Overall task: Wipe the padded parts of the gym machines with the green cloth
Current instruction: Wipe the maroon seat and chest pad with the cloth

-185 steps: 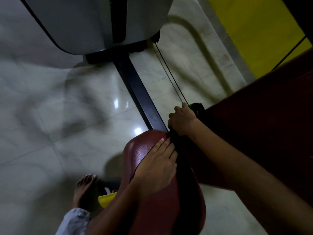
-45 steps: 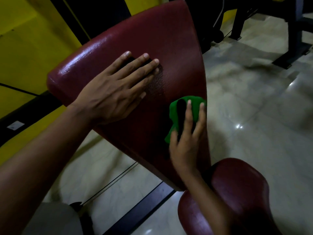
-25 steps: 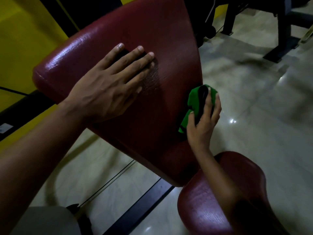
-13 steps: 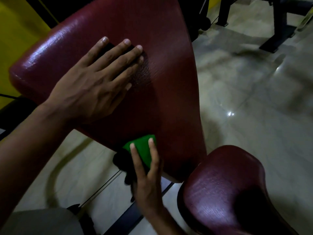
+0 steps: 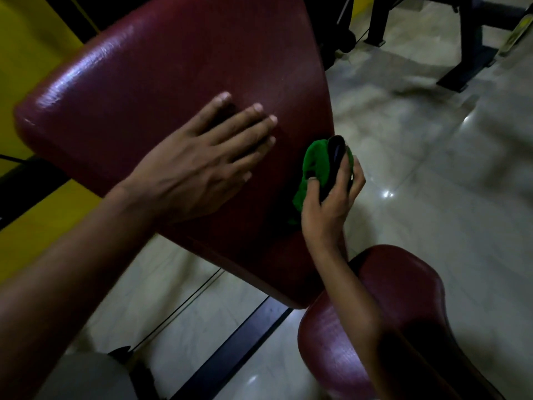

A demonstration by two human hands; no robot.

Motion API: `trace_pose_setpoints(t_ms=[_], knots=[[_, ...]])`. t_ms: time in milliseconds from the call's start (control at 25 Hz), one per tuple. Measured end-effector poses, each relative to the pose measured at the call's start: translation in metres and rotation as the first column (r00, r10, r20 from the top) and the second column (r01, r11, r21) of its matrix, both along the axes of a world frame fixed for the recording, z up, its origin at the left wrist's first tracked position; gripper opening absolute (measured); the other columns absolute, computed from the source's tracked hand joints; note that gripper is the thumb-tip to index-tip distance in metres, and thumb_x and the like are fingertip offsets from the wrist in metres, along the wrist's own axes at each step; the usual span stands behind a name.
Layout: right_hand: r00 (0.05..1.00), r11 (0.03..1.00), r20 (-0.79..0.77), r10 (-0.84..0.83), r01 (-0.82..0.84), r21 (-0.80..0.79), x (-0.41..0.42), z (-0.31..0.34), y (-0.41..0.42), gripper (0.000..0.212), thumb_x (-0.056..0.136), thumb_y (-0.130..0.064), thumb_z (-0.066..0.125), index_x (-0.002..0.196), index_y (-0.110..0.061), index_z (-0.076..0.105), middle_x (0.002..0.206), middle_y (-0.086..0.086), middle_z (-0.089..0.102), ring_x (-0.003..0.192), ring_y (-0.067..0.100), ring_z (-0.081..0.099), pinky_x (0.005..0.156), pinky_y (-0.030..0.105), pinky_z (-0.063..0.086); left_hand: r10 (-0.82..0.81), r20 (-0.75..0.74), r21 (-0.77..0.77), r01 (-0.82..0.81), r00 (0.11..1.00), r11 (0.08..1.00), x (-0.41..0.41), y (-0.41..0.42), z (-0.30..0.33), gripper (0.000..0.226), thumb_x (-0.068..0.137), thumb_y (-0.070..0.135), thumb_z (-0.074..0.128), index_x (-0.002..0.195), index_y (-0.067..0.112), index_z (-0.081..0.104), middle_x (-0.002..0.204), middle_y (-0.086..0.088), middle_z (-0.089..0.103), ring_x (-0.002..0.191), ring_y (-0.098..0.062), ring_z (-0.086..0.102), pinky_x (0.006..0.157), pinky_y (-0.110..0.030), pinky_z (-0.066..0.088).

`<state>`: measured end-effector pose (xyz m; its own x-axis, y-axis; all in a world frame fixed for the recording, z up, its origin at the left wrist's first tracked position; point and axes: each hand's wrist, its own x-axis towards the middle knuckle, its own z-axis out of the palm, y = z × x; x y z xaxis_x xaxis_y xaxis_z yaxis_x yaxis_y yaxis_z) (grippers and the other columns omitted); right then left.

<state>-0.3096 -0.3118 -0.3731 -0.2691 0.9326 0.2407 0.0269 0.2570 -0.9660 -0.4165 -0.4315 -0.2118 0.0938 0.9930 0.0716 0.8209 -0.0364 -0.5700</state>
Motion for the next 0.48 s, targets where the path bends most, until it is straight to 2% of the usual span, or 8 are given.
trace_pose_setpoints(t_ms=[160, 320, 440, 480], knots=[[0.993, 1.000, 0.119, 0.002, -0.004, 0.022, 0.014, -0.013, -0.065, 0.066, 0.080, -0.019, 0.044, 0.144, -0.010, 0.035, 0.151, 0.017, 0.023, 0.140, 0.030, 0.026, 0.112, 0.050, 0.029, -0.016, -0.025, 0.020, 0.016, 1.000, 1.000, 0.010, 0.007, -0.025, 0.050, 0.099, 0.022, 0.025, 0.142, 0.001, 0.040, 0.151, -0.018, 0.033, 0.142, -0.034, 0.026, 0.115, -0.054, 0.013], [0.977, 0.992, 0.177, 0.116, -0.122, 0.021, 0.033, -0.025, -0.149, 0.067, 0.080, -0.013, 0.041, 0.145, -0.014, 0.027, 0.155, 0.016, 0.013, 0.144, 0.028, 0.017, 0.117, 0.028, 0.015, -0.087, -0.037, -0.038, 0.085, 0.996, 0.996, 0.016, 0.005, -0.040, 0.049, 0.097, 0.016, 0.026, 0.139, -0.003, 0.042, 0.148, -0.020, 0.037, 0.139, -0.037, 0.031, 0.115, -0.053, 0.013], [0.981, 0.989, 0.137, 0.137, -0.127, -0.079, 0.033, -0.026, -0.165, 0.065, 0.083, -0.016, 0.040, 0.146, -0.027, 0.025, 0.156, 0.007, 0.012, 0.144, 0.024, 0.020, 0.115, 0.024, 0.019, -0.098, -0.031, -0.048, 0.096, 0.995, 0.994, 0.016, 0.004, -0.042, 0.049, 0.097, 0.016, 0.027, 0.139, -0.004, 0.041, 0.148, -0.020, 0.037, 0.139, -0.037, 0.031, 0.115, -0.052, 0.012], [0.984, 0.989, 0.115, 0.135, -0.127, -0.071, 0.033, -0.025, -0.163, 0.064, 0.084, -0.017, 0.040, 0.145, -0.027, 0.027, 0.155, 0.008, 0.015, 0.144, 0.024, 0.022, 0.115, 0.025, 0.020, -0.098, -0.024, -0.048, 0.097, 0.995, 0.994, 0.015, 0.004, -0.042, 0.049, 0.097, 0.016, 0.027, 0.139, -0.005, 0.041, 0.148, -0.021, 0.037, 0.139, -0.038, 0.031, 0.115, -0.053, 0.012]])
